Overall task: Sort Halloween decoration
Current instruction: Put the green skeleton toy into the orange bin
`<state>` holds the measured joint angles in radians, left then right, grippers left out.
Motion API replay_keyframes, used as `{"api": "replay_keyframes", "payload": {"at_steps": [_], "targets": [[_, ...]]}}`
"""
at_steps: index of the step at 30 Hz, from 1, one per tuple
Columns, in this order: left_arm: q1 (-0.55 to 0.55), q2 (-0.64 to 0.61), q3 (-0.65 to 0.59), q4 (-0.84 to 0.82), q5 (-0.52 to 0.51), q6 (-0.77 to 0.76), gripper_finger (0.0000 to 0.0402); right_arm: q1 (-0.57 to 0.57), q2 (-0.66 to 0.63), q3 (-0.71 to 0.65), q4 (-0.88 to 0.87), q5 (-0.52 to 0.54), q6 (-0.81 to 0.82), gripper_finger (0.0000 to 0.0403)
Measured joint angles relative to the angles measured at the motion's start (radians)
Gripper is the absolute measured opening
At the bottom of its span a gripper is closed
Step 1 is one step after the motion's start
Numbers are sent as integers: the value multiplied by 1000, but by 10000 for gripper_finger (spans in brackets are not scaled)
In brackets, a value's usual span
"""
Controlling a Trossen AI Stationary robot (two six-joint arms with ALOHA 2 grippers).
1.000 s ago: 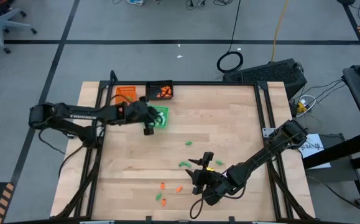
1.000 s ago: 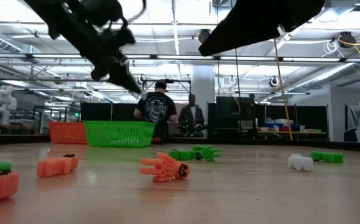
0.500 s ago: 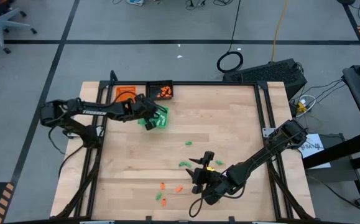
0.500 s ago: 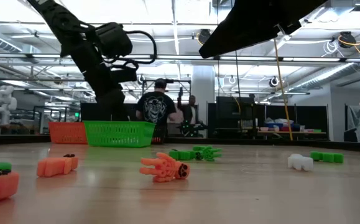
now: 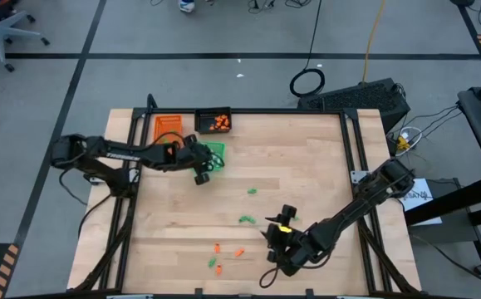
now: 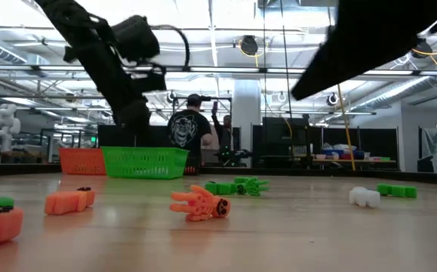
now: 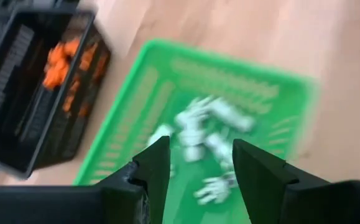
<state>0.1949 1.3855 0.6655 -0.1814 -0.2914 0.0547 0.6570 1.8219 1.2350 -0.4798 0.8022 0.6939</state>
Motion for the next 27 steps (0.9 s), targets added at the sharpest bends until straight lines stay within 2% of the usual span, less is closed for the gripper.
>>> {"api": "replay_keyframes", "payload": {"at_steps": [9,15,19,27], "targets": [[-186,-197,0,1,-34,-20,171,26,-117,0,-342,-192,236,208],[-305,-273,0,26,-35,-16,171,55,-146,-25,-490,-168,204,208],[-374,-283,0,49,-36,-21,171,62,-167,-112,-404,-165,234,208],[-488,-256,0,143,-36,-22,171,70,-172,-358,15,-86,240,208]]}}
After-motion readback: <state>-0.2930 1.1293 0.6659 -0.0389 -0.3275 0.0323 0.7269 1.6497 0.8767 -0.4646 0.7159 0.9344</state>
